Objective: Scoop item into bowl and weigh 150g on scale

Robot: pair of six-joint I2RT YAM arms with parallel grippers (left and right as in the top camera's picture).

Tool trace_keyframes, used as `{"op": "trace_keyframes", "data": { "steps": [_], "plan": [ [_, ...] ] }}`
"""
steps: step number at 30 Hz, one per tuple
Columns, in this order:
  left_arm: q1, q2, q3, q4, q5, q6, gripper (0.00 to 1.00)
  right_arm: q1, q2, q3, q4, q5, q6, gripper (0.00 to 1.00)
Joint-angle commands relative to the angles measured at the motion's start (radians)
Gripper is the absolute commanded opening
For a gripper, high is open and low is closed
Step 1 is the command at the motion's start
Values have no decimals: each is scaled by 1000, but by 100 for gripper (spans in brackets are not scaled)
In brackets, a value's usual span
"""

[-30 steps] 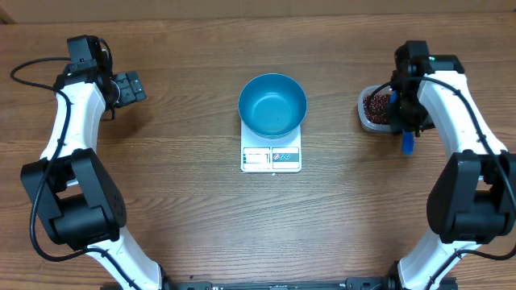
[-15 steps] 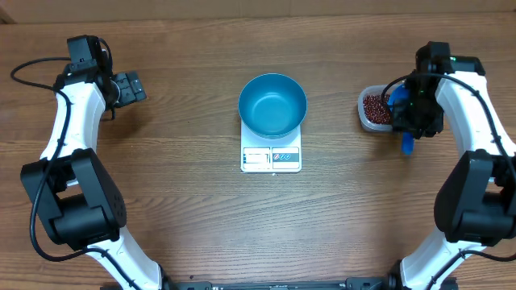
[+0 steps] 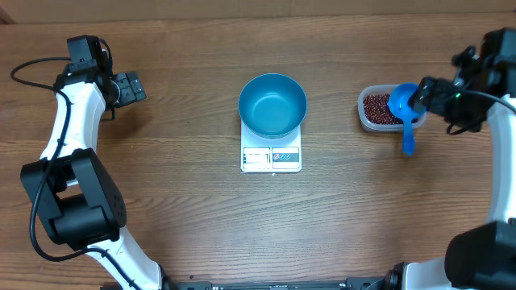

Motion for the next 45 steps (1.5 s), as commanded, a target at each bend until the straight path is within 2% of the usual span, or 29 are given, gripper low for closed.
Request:
{"op": "trace_keyframes", "data": {
  "steps": [1,5,8,12,13,17,20,25,29,31,34,39,43,45],
  "plan": [
    [-2,0,9,4,-13,5,100,0,32,-152,97,5,-4,88],
    [-2,0,9,4,-13,5,100,0,45,-248,217,-38,-86,88],
    [-2,0,9,4,-13,5,100,0,72,-266,287,-30,-106,80],
    [-2,0,9,4,-13,5,100,0,99,-272,335,-27,-106,61],
    [-2,0,9,4,-13,5,100,0,115,-272,342,-27,-106,52],
    [-2,0,9,4,-13,5,100,0,134,-272,330,-27,-106,51],
    [-2,0,9,4,-13,5,100,0,134,-274,323,-27,-106,40],
    [-2,0,9,4,-13,5,100,0,134,-285,294,-27,-106,37],
    [-2,0,9,4,-13,5,100,0,134,-285,272,-27,-106,18],
    [-2,0,9,4,-13,5,100,0,134,-284,270,-27,-106,17],
    [-2,0,9,4,-13,5,100,0,133,-269,258,-27,-106,7],
    [-2,0,9,4,-13,5,99,0,133,-192,219,-6,-107,4],
    [-2,0,9,4,-13,5,100,2,133,-163,209,15,-208,4],
    [-2,0,9,4,-13,5,99,2,133,-163,204,27,-211,4]
  ]
}}
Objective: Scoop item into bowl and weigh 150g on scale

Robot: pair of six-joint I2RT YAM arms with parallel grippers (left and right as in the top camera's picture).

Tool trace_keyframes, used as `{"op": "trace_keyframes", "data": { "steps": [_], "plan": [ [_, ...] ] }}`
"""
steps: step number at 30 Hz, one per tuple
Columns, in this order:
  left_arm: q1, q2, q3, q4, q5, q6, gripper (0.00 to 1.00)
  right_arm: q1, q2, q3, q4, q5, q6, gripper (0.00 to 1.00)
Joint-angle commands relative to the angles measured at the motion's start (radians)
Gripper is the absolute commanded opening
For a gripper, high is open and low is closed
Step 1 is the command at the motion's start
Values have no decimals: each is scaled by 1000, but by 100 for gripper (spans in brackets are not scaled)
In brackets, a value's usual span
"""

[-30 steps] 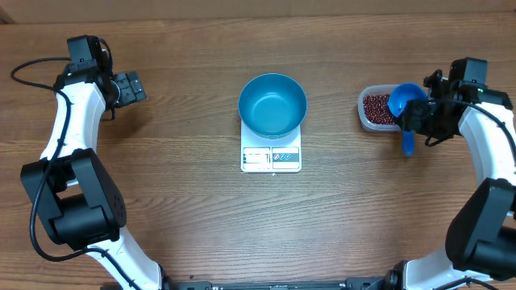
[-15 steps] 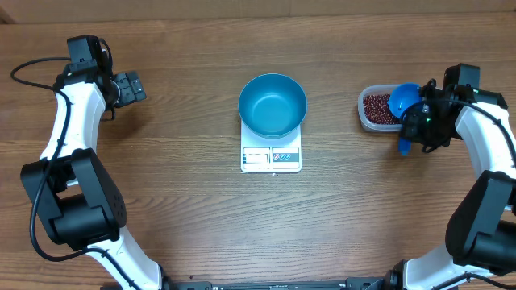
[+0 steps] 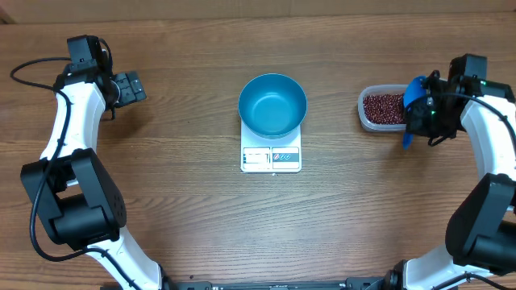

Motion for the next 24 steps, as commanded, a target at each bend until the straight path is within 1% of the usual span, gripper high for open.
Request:
{"op": "trace_keyframes", "data": {
  "steps": [1,7,8,9,12,13,14,15,16,17,20,23,24],
  "plan": [
    [-2,-1,9,3,-13,5,100,2,3,25,-9,27,-48,4],
    [-2,-1,9,3,-13,5,100,2,3,24,-93,74,-75,4],
    [-2,-1,9,3,-13,5,100,2,3,24,-94,80,-75,6],
    [-2,-1,9,4,-13,5,99,2,3,24,-92,80,-75,13],
    [-2,-1,9,3,-13,5,99,2,3,24,-80,80,-74,32],
    [-2,-1,9,3,-13,5,99,2,3,24,-79,80,-74,36],
    [-2,-1,9,3,-13,5,100,2,3,24,-80,80,-74,45],
    [-2,-1,9,3,-13,5,99,2,3,23,-79,80,-74,56],
    [-2,-1,9,4,-13,5,99,2,3,22,-79,80,-74,63],
    [-2,-1,9,3,-13,5,100,2,3,18,-75,80,-74,66],
    [-2,-1,9,3,-13,5,100,2,3,-7,-51,79,-74,79],
    [-2,-1,9,4,-13,5,100,0,5,-53,-10,46,-74,79],
    [-2,-1,9,3,-13,5,100,-3,6,-62,2,14,-74,75]
  ]
}}
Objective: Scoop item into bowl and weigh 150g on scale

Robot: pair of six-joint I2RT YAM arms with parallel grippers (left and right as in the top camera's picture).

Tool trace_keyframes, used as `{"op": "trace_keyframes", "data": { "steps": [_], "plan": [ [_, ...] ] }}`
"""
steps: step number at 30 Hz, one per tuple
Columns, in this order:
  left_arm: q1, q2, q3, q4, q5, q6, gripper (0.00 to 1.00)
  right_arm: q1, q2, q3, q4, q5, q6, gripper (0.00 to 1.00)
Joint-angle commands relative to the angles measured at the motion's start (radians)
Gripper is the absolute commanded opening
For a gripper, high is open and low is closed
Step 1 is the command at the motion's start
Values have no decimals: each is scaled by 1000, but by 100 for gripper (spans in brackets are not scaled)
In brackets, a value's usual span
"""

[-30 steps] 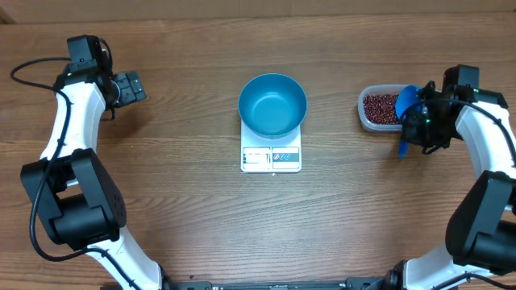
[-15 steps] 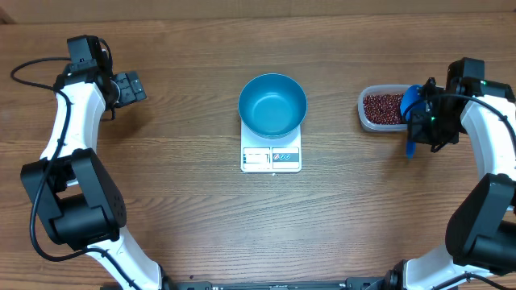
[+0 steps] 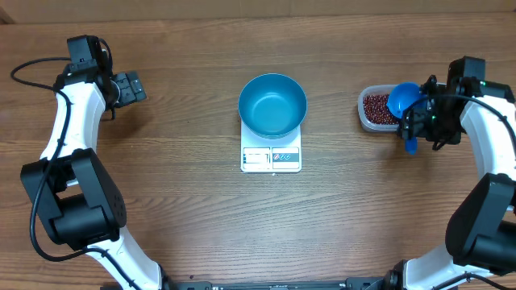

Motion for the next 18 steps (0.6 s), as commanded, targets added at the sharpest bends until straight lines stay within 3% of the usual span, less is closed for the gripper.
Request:
{"op": "trace_keyframes", "data": {
  "steps": [1,3,10,13,18],
  "plan": [
    [-2,0,9,3,-13,5,100,-5,7,-42,27,-84,-2,72],
    [-2,0,9,3,-13,5,100,-7,8,-43,27,-112,-2,60],
    [-2,0,9,3,-13,5,100,-9,9,-123,122,-74,-27,49],
    [-2,0,9,3,-13,5,100,-16,8,-117,142,-64,-24,35],
    [-2,0,9,3,-13,5,99,-17,6,-12,51,-67,-24,32]
  ]
}}
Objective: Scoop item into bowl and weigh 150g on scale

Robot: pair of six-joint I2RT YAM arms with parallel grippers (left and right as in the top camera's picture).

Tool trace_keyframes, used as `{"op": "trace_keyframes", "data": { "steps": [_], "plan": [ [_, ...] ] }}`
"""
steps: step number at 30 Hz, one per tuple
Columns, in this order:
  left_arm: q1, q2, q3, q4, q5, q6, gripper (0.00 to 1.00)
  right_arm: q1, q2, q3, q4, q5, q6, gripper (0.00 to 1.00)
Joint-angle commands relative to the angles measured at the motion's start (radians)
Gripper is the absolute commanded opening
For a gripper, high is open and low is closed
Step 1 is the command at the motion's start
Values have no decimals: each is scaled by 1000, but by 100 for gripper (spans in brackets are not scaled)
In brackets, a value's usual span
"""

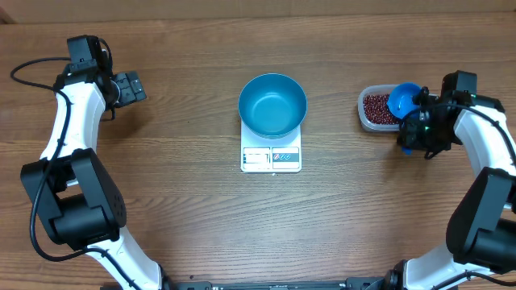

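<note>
A blue bowl [272, 105] stands empty on the white scale [271, 158] at the table's middle. To its right a clear container of red beans [377, 109] rests on the wood. The blue scoop [404, 100] has its cup over the container's right end, mouth facing up, and its handle points toward the front. My right gripper [417, 131] is shut on that handle, just right of the container. My left gripper [131, 87] is far off at the back left, holding nothing; its jaws are too small to read.
The scale's display panel [271, 157] faces the front edge. A black cable [32, 68] loops beside the left arm at the back left. Bare wooden tabletop [185, 209] lies around the scale and the container.
The right wrist has shifted slightly to the right and turned a little. The scoop's cup stays over the container's right end. Left arm, bowl and scale are unchanged.
At first my right gripper held the scoop with its cup face-up over the container's right part. Then the scoop stood turned on edge at the container's right rim. Later the cup faced up again over the beans, where it is now. The bowl has stayed empty.
</note>
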Motion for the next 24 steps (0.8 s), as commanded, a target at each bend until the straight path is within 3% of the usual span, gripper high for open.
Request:
{"op": "trace_keyframes", "data": {
  "steps": [1,4,6,10,13,17,19,24],
  "plan": [
    [-2,0,9,3,-13,5,100,-5,-3,97,-24,-1,-1,29],
    [-2,0,9,3,-13,5,100,-5,-3,102,-27,-1,-1,10],
    [-2,0,9,4,-13,5,99,-5,-3,102,-26,-2,-1,8],
    [-2,0,9,4,-13,5,100,-5,-3,93,-25,-3,-1,44],
    [-2,0,9,3,-13,5,100,-5,1,87,-26,-5,-1,56],
    [-2,0,9,4,-13,5,99,-5,5,72,-24,-91,-2,52],
    [-2,0,9,4,-13,5,100,-5,5,51,-5,-78,-2,44],
    [-2,0,9,4,-13,5,100,-5,5,7,20,-53,-2,36]
  ]
}}
